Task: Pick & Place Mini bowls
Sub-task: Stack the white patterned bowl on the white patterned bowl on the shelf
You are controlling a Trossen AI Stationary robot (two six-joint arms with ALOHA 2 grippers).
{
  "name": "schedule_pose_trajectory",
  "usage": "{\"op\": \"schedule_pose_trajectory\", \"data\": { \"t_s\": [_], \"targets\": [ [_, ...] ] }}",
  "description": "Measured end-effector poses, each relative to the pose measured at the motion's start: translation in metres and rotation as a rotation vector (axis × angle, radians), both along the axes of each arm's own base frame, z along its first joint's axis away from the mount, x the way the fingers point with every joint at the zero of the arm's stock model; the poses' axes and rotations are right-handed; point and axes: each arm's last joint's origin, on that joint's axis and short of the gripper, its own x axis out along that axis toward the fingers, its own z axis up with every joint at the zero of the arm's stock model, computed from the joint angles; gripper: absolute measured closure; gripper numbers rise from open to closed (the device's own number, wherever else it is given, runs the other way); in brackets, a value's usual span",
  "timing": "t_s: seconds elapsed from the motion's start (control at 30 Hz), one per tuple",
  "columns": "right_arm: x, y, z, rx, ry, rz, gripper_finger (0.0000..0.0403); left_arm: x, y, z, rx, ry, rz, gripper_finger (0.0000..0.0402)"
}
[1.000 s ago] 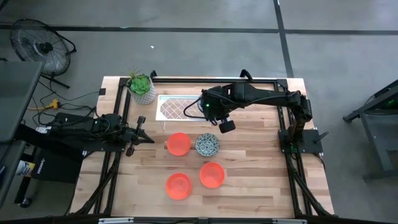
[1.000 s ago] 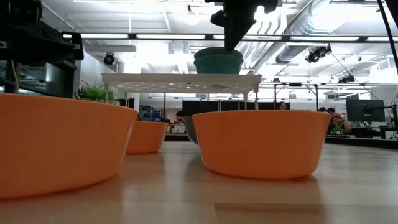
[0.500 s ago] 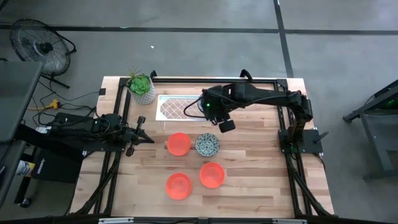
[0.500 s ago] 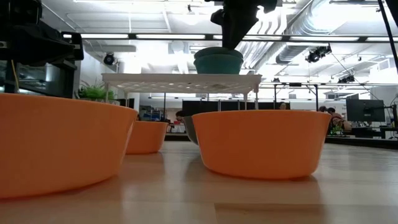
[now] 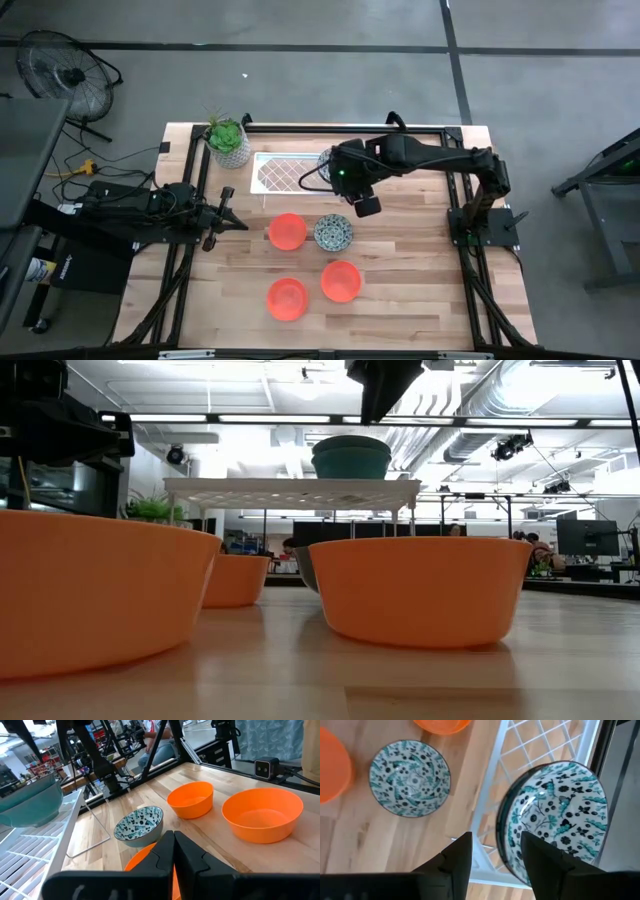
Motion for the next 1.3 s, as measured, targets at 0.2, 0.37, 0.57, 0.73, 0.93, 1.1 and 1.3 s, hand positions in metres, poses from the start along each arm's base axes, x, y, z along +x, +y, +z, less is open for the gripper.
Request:
{"op": "schedule_pose_trajectory", "data": {
  "t_s": [0.2,0.37,0.57,0.73,0.93,1.1,1.3],
  "targets": [
    [-0.004,0.016,0.001,0.035,0.013,-0.041,0.0247,0.000,0.000,0.000,0.000,0.000,0.000,0.0401],
    [-0.007,0.031,0.000,0.139,-0.003,-0.274,0.0250,0.000,0.000,0.000,0.000,0.000,0.000,0.0401],
    [-0.013,0.051,-0.002,0.262,-0.007,-0.591,0.0258,0.000,0.000,0.000,0.000,0.000,-0.001,0.0401],
    [-0.021,0.070,-0.003,0.312,0.012,-0.791,0.0257,0.000,0.000,0.000,0.000,0.000,0.000,0.0401],
    [-0.030,0.090,-0.005,0.316,0.024,-0.969,0.0260,0.000,0.000,0.000,0.000,0.000,0.000,0.0401],
    [-0.031,0.099,-0.028,0.300,0.056,-1.090,0.0260,0.000,0.000,0.000,0.000,0.000,-0.001,0.0401],
    [-0.031,0.098,-0.067,0.296,0.089,-1.163,0.0261,0.000,0.000,0.000,0.000,-0.001,-0.001,0.0401]
  ]
}}
